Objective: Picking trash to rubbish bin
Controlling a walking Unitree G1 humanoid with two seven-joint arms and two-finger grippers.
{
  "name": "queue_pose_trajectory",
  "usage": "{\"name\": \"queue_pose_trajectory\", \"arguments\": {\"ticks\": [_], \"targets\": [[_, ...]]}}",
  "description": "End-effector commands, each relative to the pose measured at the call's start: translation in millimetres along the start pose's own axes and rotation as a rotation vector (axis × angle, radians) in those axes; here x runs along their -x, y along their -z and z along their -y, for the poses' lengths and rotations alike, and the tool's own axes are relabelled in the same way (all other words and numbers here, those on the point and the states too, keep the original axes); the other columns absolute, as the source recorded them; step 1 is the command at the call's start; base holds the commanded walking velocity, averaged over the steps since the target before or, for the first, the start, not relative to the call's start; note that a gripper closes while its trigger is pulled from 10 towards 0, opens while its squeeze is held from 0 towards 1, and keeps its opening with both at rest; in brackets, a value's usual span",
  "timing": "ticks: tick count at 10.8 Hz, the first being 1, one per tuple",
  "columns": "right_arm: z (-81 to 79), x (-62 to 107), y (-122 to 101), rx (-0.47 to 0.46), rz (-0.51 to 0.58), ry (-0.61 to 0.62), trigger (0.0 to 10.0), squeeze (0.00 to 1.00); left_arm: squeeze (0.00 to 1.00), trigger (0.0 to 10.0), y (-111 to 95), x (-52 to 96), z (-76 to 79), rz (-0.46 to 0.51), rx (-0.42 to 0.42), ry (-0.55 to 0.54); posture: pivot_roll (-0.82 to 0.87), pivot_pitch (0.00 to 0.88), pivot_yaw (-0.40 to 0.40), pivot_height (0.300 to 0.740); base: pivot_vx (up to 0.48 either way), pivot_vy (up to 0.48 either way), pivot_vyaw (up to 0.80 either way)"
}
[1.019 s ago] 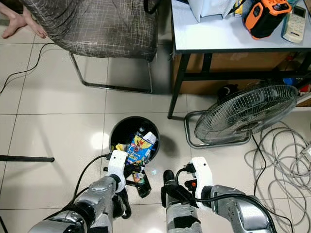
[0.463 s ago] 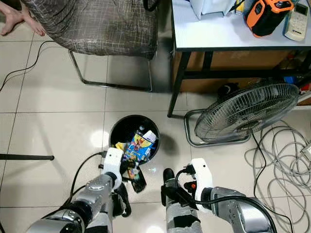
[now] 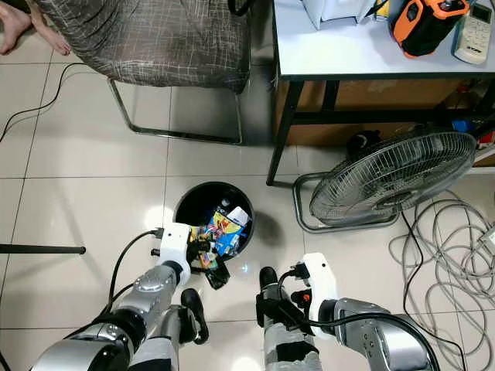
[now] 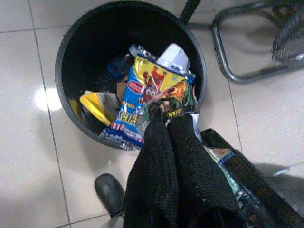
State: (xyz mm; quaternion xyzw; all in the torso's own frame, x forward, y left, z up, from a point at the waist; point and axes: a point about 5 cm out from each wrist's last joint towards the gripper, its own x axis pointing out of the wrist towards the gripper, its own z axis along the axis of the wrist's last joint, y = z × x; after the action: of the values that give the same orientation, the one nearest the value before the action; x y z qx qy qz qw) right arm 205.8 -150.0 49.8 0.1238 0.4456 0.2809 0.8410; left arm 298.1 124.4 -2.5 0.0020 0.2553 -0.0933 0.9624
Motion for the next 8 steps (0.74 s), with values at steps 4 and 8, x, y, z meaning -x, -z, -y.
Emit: {"name": "queue_pose_trajectory", "arguments": {"ticks": [4,8], "targets": [[-4.2,-0.2,9.9,-0.014,-0.023,-0.009,10.0,0.00,0.14,10.0,7.5,1.3,4.3,-0.017,0.054,-0.008,-0.33,0.454,-0.024,0.740,0.000,0.000,0.00],[-6.1,0.3,8.9,-0.011,-0.014,-0.015,10.0,0.00,1.00,10.0,3.8,0.1,7.4,0.005,0.068,-0.013,-0.34,0.458,-0.024,0.740,0.000,0.000,0.00]]}}
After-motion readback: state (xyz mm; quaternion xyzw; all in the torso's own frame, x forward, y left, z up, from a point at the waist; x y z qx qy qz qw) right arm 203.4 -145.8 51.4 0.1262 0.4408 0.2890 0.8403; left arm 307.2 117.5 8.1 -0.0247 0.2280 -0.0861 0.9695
